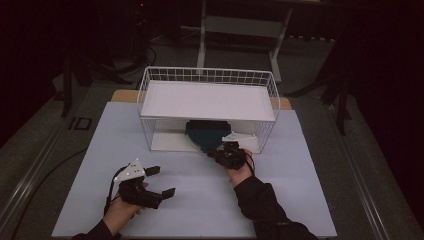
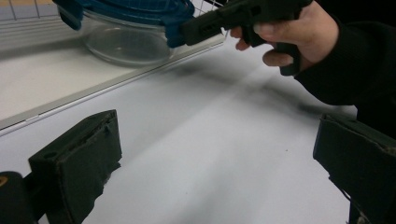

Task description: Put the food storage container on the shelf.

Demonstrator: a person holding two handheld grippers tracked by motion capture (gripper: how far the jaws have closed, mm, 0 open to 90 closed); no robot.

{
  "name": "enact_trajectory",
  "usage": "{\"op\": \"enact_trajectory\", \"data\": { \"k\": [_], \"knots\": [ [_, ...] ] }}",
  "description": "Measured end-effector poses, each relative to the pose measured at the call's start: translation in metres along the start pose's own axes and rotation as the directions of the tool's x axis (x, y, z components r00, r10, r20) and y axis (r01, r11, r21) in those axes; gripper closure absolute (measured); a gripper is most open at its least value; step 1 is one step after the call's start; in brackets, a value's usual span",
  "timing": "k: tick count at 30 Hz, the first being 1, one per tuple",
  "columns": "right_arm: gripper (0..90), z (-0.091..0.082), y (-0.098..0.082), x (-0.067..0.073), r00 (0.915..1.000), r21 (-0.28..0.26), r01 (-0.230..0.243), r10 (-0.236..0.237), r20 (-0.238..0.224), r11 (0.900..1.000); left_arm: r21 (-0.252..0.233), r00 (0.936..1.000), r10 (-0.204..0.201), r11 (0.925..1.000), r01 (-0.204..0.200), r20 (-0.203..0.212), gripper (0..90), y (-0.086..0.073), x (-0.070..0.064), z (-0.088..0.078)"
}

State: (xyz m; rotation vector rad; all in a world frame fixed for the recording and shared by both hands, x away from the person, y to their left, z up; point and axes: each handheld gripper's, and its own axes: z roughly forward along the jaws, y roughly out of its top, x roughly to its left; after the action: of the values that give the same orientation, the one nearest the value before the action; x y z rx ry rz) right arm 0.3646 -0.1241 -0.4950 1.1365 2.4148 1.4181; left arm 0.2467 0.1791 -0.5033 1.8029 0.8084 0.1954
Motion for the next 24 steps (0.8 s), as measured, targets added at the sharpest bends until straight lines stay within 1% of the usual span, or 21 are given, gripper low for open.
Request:
{"op": "enact_trajectory", "data": {
  "k": [12, 15, 18, 20, 21, 23, 24],
  "knots": [
    [89.8, 0.009, 0.009, -0.009, 0.999, -0.017, 0.004, -0.004, 0.044, 1.0, -0.01, 1.0, -0.007, 0.9999, 0.007, 0.004, 1.3, 0.001, 0.001, -0.001],
    [89.8, 0.01, 0.01, -0.011, 0.9991, -0.025, -0.008, 0.009, 0.042, 1.0, -0.009, 1.0, -0.007, 0.9999, 0.007, 0.005, 1.2, 0.0, 0.001, -0.001],
    [89.4, 0.01, 0.01, -0.01, 0.9985, -0.023, 0.012, -0.01, 0.054, 1.0, -0.009, 1.0, -0.007, 0.9999, 0.007, 0.005, 1.3, 0.0, 0.001, -0.001],
    [87.3, 0.01, 0.009, -0.009, 0.9989, -0.025, -0.008, 0.009, 0.045, 1.0, -0.012, 0.9999, -0.009, 0.9999, 0.009, 0.007, 1.3, 0.001, 0.0, -0.001],
    [86.0, 0.009, 0.008, -0.009, 0.9992, -0.026, -0.01, 0.011, 0.038, 1.0, -0.011, 1.0, -0.007, 0.9999, 0.007, 0.007, 1.3, 0.001, 0.0, -0.001],
    [82.1, 0.007, 0.006, -0.005, 0.9995, -0.024, 0.006, -0.005, 0.031, 1.0, -0.01, 1.0, 0.0, 0.9999, 0.0, 0.008, 1.3, 0.001, 0.0, -0.001],
    [78.5, 0.006, 0.005, -0.004, 0.9997, -0.026, 0.013, -0.013, 0.021, 1.0, -0.01, 1.0, -0.001, 0.9999, 0.001, 0.009, 1.3, 0.001, -0.001, -0.001]
  ]
}}
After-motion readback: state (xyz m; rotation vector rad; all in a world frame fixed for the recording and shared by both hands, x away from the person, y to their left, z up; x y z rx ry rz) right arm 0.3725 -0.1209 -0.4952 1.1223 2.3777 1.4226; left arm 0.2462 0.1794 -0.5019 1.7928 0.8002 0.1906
